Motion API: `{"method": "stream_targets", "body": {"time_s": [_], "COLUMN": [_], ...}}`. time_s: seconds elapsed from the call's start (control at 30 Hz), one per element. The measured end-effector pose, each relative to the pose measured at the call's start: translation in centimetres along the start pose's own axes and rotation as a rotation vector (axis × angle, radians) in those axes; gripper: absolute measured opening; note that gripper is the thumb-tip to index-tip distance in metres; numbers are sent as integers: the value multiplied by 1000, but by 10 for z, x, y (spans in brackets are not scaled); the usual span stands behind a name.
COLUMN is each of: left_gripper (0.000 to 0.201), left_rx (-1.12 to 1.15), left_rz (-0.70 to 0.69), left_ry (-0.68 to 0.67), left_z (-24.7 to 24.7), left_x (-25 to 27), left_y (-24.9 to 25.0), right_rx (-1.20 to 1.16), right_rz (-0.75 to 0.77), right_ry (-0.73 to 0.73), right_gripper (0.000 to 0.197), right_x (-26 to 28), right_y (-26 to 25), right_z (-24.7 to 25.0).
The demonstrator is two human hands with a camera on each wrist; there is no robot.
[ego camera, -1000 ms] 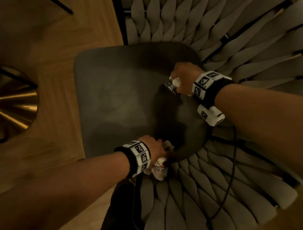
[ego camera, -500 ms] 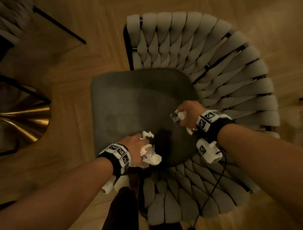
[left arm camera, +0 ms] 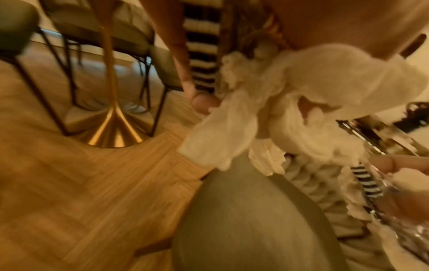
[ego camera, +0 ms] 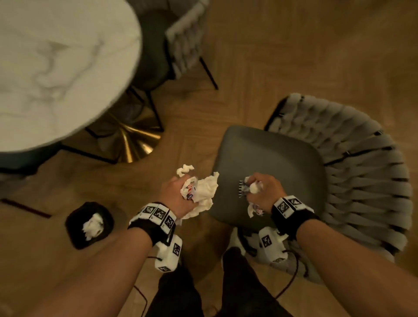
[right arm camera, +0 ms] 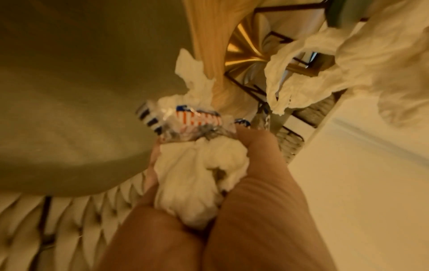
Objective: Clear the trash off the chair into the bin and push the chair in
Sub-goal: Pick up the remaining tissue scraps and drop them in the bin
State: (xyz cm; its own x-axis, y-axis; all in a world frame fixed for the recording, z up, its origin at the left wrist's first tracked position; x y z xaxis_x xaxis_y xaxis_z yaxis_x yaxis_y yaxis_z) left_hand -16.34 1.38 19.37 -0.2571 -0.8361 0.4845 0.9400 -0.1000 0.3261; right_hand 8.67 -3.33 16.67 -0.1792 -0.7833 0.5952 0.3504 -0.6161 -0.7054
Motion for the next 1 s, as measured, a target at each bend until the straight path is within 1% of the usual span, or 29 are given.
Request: {"method": "stream_targets", "body": {"time_s": [0.03,0.07,0.13,0.23,0.33,0.43,0.5,0.6,0.67,0.77,0.8,0.87,0.9,1.0], "left_gripper": [57,60,66,68,74,75,73,78,80,71,72,79,79,66], "left_rx": [20,63,109,268,394,433,428,467,510,419,391,385,376,400], "left_rz": [31,99,146,256,358,466,542,630,639,634,633,659,654,678], "left_ry": [16,43,35,109,72,97,55,-1,-22,-70,-66,-54,-43,-10], "left_z": [5,22,17,26,14,11,5,-13,-23,-39,-42,-62,-71,-100], "left_x": [13,42,51,104,147,187,210,234,238,226,218,196,181,131], "left_y": [-19,-64,-77,-174,-278,-377,-435,-506,-538,-576,-587,-612,-623,-655], "right_rx": [-2,30,34,68,60,52,56,47,31,35,34,36,47,107], "right_rz": [12,53,41,124,168,158,147,158,170,171,160,138,139,137], "right_ry": [-9,-50,-18,-57,-91,-150,-202,-263,-280,-325,-341,-366,-373,-378], "right_gripper": [26,25,25,33,37,49,60,75,79,70,65,58,55,49], "right_x": [8,16,23,43,63,78,83,86,83,67,58,40,29,-9], "right_y": [-12,-40,-44,-83,-111,-131,-146,-167,-177,-182,-179,-165,-156,-114], "right_z": [-15,-55,-55,-139,-224,-313,-370,-445,-485,-541,-557,-586,-599,-631]}}
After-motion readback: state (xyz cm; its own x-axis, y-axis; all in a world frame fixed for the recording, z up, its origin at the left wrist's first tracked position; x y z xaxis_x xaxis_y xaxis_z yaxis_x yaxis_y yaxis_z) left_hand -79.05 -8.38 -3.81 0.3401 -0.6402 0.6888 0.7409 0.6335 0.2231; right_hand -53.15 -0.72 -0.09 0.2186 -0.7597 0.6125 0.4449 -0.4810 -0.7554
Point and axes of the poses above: each hand's wrist, its own x-axis away from the middle knuckle, its own z-axis out of the back of the hand, y = z × x, the point moved 6 cm from there along -x, towards the middle knuckle, and after that the axes turned 14 degrees about -x, right-handed, at the moved point
